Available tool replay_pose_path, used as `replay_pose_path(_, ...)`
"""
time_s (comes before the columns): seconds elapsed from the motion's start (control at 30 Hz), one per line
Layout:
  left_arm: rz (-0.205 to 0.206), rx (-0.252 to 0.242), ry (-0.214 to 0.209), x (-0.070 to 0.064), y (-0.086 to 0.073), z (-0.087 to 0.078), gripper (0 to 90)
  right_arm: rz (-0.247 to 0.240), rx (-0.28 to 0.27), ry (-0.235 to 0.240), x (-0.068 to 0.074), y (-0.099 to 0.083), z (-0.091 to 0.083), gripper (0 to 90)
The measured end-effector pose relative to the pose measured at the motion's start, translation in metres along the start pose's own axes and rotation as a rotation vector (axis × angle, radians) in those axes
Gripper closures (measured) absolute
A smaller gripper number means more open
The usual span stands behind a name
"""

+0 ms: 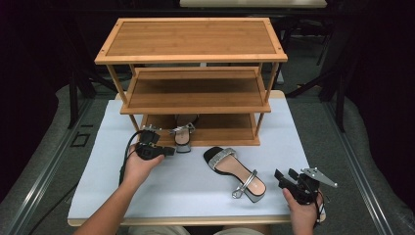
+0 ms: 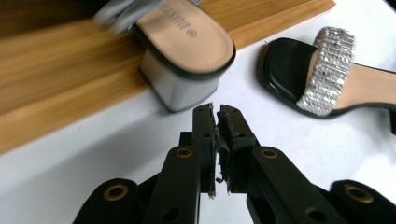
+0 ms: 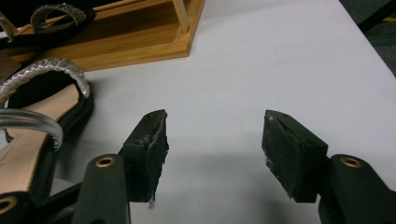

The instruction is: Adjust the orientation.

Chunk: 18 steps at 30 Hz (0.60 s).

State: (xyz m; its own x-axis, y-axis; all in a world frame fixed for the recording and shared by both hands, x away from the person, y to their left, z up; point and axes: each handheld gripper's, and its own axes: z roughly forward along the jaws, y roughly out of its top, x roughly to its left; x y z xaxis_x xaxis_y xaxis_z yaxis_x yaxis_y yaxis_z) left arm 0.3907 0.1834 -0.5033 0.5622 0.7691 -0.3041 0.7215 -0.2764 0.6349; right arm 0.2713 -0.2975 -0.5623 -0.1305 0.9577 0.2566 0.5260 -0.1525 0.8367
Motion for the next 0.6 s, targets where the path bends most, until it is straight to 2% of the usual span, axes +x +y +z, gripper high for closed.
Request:
replay_pose_path(0.07,0.003,0.015,0.003,0.005,-0.008,-0.007,81.2,-0.026,0.006,-0.010,0.004,0.005,-0.004,39.9)
replay_pose_path(0.13,-0.002,0.034,0.019,0.012,-0.020,-0.016,78.7,-0.018,0.014,-0.003,0.005,0.010,-0.006,39.9)
replay_pose_path(0.27,0.005,0.053,0.040,0.017,-0.031,-0.022,73.7,-0.013,0.013,0.015,0.009,0.020,-0.006,40.0)
replay_pose_path(0.33,0.013,0.057,0.056,0.024,-0.042,-0.028,67.5,-0.047,0.056,0.031,0.016,0.030,-0.005,39.7)
replay_pose_path(0.37,0.013,0.057,0.056,0.024,-0.042,-0.028,65.8,-0.047,0.056,0.031,0.016,0.030,-0.005,39.7)
replay_pose_path(0.4,0.009,0.055,0.061,0.027,-0.045,-0.030,65.8,-0.060,0.081,0.033,0.019,0.033,-0.005,39.5)
replay_pose_path(0.43,0.002,0.069,0.072,0.034,-0.049,-0.034,61.5,-0.098,0.132,0.047,0.026,0.039,-0.005,38.7)
replay_pose_path(0.47,0.007,0.085,0.072,0.037,-0.050,-0.036,58.6,-0.122,0.146,0.031,0.030,0.041,-0.004,38.3)
replay_pose_path(0.5,0.007,0.085,0.072,0.037,-0.050,-0.036,56.5,-0.122,0.146,0.031,0.030,0.041,-0.004,38.3)
replay_pose_path(0.53,0.006,0.096,0.076,0.039,-0.052,-0.038,56.5,-0.145,0.183,0.062,0.033,0.045,-0.005,37.7)
replay_pose_path(0.57,0.004,0.088,0.076,0.042,-0.055,-0.041,56.4,-0.160,0.189,0.075,0.036,0.047,-0.004,36.4)
replay_pose_path(0.6,0.002,0.085,0.079,0.043,-0.057,-0.042,56.1,-0.190,0.203,0.038,0.042,0.050,-0.003,35.8)
